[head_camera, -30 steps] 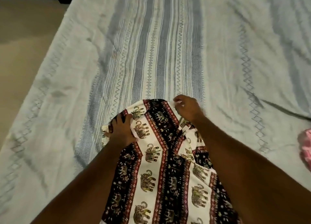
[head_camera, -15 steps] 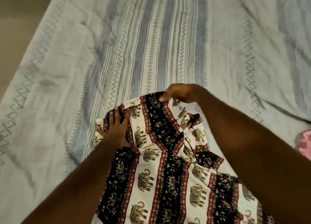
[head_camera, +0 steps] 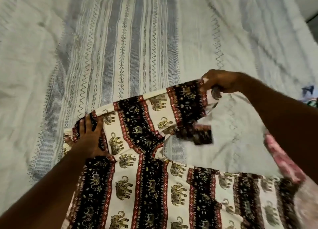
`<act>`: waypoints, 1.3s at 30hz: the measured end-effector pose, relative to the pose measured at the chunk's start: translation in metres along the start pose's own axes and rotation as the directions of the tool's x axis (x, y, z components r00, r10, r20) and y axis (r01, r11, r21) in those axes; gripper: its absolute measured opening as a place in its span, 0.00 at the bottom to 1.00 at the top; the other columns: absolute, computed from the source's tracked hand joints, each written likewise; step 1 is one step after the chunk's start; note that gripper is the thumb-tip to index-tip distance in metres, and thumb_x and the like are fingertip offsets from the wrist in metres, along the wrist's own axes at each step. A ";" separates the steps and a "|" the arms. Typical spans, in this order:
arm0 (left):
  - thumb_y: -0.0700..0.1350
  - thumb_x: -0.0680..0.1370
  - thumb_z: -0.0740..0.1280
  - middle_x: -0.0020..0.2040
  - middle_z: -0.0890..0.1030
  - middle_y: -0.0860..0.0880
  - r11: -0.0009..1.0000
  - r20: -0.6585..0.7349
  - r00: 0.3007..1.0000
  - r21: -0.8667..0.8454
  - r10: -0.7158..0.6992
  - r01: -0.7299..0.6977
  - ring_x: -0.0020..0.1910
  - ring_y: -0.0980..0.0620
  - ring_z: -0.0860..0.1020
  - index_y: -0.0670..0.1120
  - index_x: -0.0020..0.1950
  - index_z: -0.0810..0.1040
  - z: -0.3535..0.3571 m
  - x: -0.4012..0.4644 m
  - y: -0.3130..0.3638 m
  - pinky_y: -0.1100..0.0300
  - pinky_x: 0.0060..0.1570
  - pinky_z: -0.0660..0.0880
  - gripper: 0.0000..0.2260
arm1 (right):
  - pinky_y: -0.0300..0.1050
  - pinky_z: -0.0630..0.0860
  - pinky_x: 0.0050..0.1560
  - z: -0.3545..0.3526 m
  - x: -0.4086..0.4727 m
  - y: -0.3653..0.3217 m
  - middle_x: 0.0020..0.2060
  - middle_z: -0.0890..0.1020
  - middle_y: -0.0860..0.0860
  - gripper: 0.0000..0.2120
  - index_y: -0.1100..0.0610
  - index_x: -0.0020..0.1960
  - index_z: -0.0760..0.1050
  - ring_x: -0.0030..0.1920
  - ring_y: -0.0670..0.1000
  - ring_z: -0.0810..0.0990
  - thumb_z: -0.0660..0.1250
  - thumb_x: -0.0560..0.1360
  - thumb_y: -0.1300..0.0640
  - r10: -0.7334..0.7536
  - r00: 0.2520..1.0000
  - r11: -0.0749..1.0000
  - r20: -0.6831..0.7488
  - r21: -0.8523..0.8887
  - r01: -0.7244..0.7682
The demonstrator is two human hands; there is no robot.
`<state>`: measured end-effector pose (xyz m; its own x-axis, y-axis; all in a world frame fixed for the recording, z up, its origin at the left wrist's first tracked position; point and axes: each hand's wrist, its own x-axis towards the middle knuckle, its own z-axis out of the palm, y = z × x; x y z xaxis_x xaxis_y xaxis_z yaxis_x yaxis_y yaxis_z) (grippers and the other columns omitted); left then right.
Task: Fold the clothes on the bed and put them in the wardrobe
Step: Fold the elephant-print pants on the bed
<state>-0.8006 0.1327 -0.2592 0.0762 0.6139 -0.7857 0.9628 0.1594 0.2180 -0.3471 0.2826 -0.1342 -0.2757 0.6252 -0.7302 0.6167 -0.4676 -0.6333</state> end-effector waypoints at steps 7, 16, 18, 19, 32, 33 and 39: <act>0.82 0.32 0.65 0.65 0.13 0.55 1.000 0.013 1.000 -0.006 0.011 -0.011 0.76 0.42 0.25 0.64 0.72 0.23 0.003 0.014 -0.011 0.18 0.66 0.47 0.79 | 0.46 0.75 0.45 -0.053 -0.035 0.049 0.39 0.84 0.53 0.16 0.62 0.46 0.85 0.42 0.53 0.80 0.82 0.65 0.53 0.212 0.963 0.748 -0.164 -0.608 -0.268; 0.78 0.35 0.72 0.70 0.16 0.50 0.998 0.001 0.998 0.030 -0.056 0.056 0.76 0.39 0.25 0.60 0.75 0.25 0.008 0.034 -0.020 0.21 0.69 0.45 0.82 | 0.50 0.76 0.43 -0.133 -0.106 0.091 0.31 0.80 0.54 0.10 0.60 0.36 0.80 0.40 0.57 0.81 0.80 0.67 0.57 0.228 0.880 0.590 -0.416 -0.660 -0.465; 0.72 0.40 0.80 0.71 0.17 0.46 0.995 -0.067 0.994 0.056 -0.084 0.088 0.75 0.38 0.25 0.61 0.74 0.24 0.009 0.029 -0.014 0.24 0.71 0.45 0.81 | 0.58 0.70 0.60 -0.132 -0.094 0.099 0.42 0.77 0.51 0.07 0.53 0.46 0.77 0.55 0.58 0.79 0.73 0.76 0.52 0.065 0.811 0.477 -0.581 -0.696 -0.537; 0.68 0.44 0.83 0.72 0.18 0.45 0.994 -0.091 0.991 0.041 -0.093 0.097 0.75 0.38 0.25 0.62 0.72 0.23 0.009 0.025 -0.003 0.25 0.72 0.44 0.79 | 0.65 0.62 0.68 -0.132 -0.086 0.107 0.46 0.76 0.49 0.05 0.50 0.51 0.75 0.60 0.56 0.77 0.70 0.78 0.51 -0.029 0.736 0.484 -0.676 -0.654 -0.581; 0.41 0.80 0.65 0.48 0.85 0.38 0.840 -0.653 0.543 0.311 0.529 -0.445 0.42 0.38 0.84 0.40 0.55 0.83 0.011 0.037 0.251 0.41 0.49 0.78 0.09 | 0.50 0.71 0.61 -0.031 -0.051 0.251 0.62 0.79 0.63 0.19 0.64 0.65 0.73 0.64 0.63 0.76 0.63 0.80 0.51 0.462 0.270 0.843 -0.845 0.324 -0.430; 0.41 0.81 0.66 0.47 0.85 0.39 0.831 -0.581 0.606 0.269 0.543 -0.486 0.42 0.38 0.84 0.40 0.56 0.84 0.012 0.044 0.272 0.44 0.47 0.79 0.09 | 0.48 0.70 0.61 -0.029 -0.049 0.257 0.63 0.79 0.62 0.21 0.65 0.65 0.74 0.64 0.63 0.76 0.62 0.81 0.49 0.513 0.274 0.825 -0.813 0.379 -0.419; 0.52 0.82 0.64 0.72 0.70 0.44 0.846 -0.248 0.813 0.247 0.527 -0.473 0.71 0.41 0.69 0.52 0.74 0.70 0.016 0.087 0.347 0.35 0.67 0.67 0.20 | 0.50 0.82 0.54 -0.044 -0.027 0.257 0.51 0.86 0.58 0.14 0.59 0.55 0.84 0.51 0.58 0.84 0.72 0.75 0.51 0.556 0.414 0.817 -0.721 0.565 -0.114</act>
<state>-0.4553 0.2290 -0.2613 0.5053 0.7747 -0.3802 0.8421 -0.3463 0.4134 -0.1491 0.1728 -0.2661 0.7599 0.4496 -0.4695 0.1188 -0.8062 -0.5797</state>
